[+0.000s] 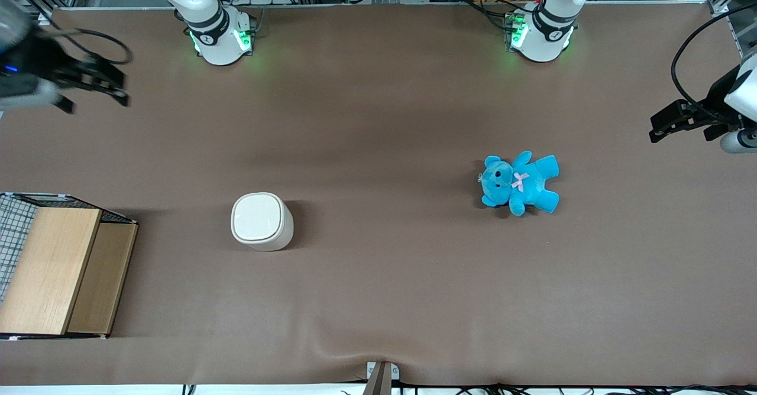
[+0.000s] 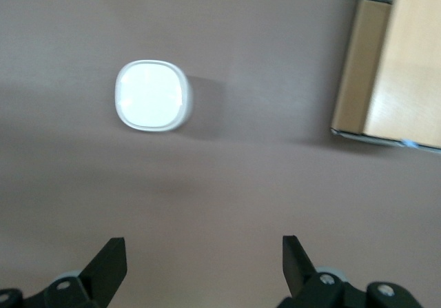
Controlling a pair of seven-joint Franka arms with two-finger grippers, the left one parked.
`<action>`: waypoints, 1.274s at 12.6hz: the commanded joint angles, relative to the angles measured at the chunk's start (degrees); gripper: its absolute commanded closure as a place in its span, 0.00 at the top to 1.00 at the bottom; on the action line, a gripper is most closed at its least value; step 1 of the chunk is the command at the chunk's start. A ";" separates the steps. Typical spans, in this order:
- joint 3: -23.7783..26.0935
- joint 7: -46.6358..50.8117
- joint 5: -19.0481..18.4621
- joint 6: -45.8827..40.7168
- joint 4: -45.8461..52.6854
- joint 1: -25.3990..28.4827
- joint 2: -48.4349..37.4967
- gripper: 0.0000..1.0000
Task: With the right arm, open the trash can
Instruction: 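Move the right gripper over the small white trash can lid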
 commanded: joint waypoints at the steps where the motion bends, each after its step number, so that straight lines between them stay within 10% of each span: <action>1: 2.76 4.75 -0.06 7.10 -6.12 1.07 0.29 1.00; 7: 4.09 7.41 -1.47 13.37 -7.19 5.02 8.29 0.99; 11: 4.26 11.01 -1.47 20.99 -12.26 6.96 10.85 0.31; 16: 4.35 14.94 -9.44 26.71 -15.79 8.02 12.43 0.03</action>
